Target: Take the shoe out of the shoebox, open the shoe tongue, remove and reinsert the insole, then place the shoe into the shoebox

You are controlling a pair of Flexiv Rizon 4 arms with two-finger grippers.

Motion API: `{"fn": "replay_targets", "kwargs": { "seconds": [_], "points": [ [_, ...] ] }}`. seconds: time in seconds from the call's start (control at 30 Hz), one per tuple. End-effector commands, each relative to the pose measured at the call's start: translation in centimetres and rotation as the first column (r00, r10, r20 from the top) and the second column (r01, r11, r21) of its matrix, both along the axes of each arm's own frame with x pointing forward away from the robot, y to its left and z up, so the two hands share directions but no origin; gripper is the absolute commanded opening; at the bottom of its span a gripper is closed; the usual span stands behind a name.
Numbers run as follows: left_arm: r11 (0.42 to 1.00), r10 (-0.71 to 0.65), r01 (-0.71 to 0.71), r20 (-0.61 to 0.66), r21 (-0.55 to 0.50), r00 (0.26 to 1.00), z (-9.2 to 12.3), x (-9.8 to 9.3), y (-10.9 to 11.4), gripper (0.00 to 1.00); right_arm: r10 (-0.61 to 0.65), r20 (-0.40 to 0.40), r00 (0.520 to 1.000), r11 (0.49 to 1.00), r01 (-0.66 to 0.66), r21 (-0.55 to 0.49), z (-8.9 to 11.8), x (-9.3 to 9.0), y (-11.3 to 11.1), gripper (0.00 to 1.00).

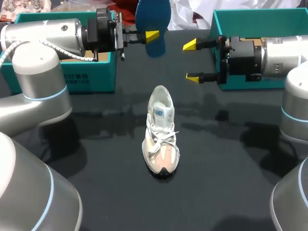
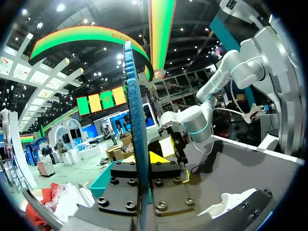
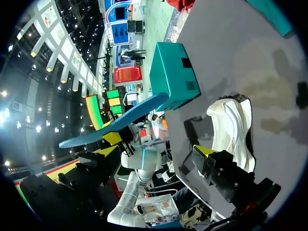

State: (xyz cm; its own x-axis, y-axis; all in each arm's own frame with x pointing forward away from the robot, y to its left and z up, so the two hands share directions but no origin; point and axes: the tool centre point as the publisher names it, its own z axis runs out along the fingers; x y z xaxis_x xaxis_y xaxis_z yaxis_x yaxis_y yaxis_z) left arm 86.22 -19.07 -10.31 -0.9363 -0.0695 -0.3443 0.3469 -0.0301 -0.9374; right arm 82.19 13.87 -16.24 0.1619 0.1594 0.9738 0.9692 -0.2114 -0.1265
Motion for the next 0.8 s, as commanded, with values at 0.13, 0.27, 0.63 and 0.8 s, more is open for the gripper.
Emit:
{"fn": "replay_targets", "kwargs": {
  "seconds": [0.13,0.27,0.63,0.8],
  "points": [
    [0.999,0.032,-0.027,0.217,-0.024,0.976,-0.07,-0.60,-0.11,0.00,-0.002,-0.001,1.000,1.000,0.002,-0.002,-0.05,0.03,0.20,1.00],
    [1.000,0.010,-0.011,0.311,0.002,0.950,-0.39,-0.41,-0.27,0.00,-0.002,-0.001,1.000,1.000,0.002,-0.002,-0.05,0.03,0.20,1.00],
    [0.995,-0.064,0.021,0.487,0.094,0.871,-0.52,-0.38,0.02,0.00,-0.002,-0.001,1.000,1.000,0.002,-0.002,-0.05,0.03,0.20,1.00],
    [0.996,-0.075,0.024,0.621,0.091,0.780,-0.94,-0.22,0.24,0.00,-0.002,-0.001,1.000,1.000,0.002,-0.002,-0.05,0.03,0.20,1.00]
  ]
}}
